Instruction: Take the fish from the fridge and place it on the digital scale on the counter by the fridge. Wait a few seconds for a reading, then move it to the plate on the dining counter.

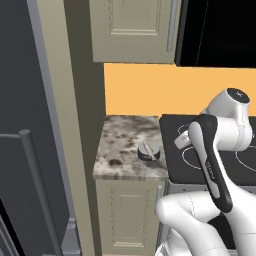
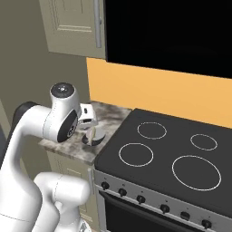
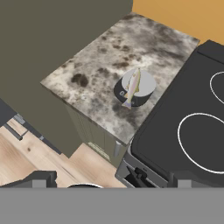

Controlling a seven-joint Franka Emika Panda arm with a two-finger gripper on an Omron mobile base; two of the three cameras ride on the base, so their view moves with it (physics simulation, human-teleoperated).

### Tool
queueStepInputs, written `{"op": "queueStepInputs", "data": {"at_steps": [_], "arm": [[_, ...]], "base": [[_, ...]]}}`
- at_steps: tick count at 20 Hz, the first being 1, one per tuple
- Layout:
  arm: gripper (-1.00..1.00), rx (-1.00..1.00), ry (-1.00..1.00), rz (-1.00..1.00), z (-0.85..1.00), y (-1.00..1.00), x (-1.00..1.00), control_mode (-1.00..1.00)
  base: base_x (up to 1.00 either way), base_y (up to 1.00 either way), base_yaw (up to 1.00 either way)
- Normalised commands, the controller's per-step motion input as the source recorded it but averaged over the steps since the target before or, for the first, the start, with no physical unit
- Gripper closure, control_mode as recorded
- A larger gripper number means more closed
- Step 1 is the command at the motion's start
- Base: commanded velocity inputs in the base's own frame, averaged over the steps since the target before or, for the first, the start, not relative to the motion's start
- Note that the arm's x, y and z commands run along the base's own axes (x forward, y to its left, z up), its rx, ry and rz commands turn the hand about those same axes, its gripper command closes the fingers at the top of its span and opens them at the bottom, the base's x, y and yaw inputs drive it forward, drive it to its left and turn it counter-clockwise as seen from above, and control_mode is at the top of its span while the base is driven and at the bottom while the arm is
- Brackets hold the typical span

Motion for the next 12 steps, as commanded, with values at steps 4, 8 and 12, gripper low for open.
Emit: {"op": "queueStepInputs", "data": {"at_steps": [4,8,12], "arm": [[-1.0,0.0,0.0,0.0,0.0,0.0,0.0,-1.0],[-1.0,0.0,0.0,0.0,0.0,0.0,0.0,-1.0],[-1.0,0.0,0.0,0.0,0.0,0.0,0.0,-1.0]], "base": [[0.0,0.0,0.0],[0.0,0.0,0.0],[0.0,0.0,0.0]]}}
